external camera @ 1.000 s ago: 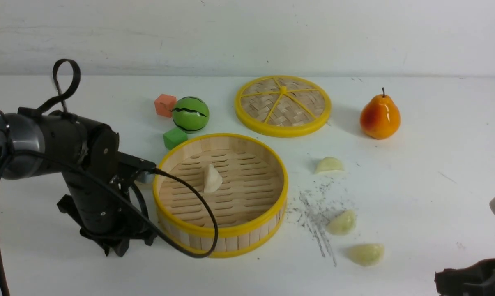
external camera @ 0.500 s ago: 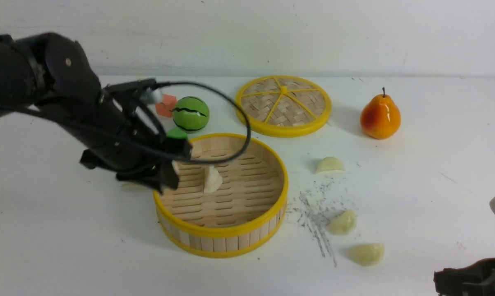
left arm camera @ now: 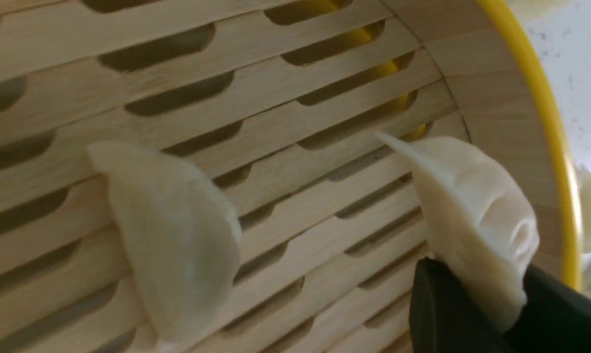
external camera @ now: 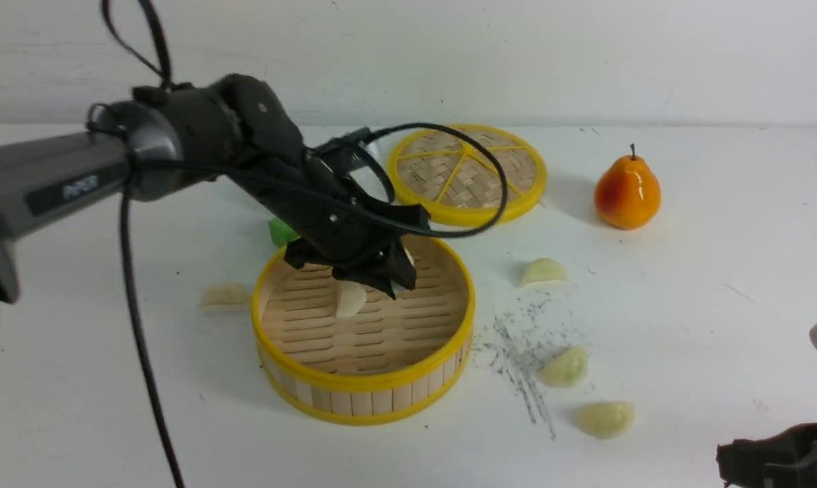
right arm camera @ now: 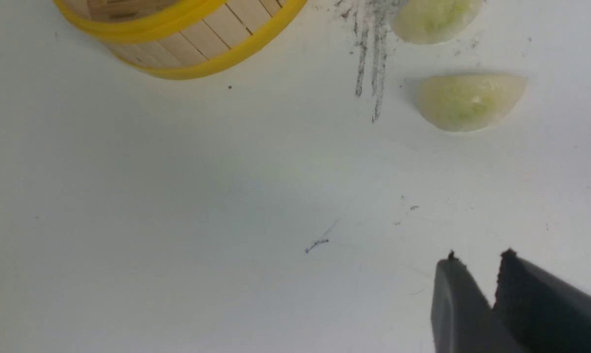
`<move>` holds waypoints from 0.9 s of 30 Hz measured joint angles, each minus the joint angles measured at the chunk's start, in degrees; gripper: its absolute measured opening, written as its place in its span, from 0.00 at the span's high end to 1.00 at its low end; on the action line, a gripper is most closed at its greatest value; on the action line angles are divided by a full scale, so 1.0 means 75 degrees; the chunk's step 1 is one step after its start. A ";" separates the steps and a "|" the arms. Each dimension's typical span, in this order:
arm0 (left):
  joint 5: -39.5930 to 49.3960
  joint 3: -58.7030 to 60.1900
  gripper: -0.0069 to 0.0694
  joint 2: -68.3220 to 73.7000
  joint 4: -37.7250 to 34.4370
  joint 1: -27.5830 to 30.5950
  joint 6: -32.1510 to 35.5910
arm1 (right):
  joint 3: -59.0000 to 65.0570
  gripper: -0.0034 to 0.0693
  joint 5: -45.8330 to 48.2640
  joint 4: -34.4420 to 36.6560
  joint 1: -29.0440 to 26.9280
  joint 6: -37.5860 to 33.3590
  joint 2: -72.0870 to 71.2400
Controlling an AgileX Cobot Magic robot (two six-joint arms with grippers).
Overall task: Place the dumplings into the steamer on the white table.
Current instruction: 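Place the dumpling into the bamboo steamer basket with the left gripper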
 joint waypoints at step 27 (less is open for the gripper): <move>0.1941 -0.2423 0.29 -0.0094 0.2758 -0.0253 -0.1186 | 0.0000 0.77 -0.0007 -0.0014 0.0000 -0.0061 0.0000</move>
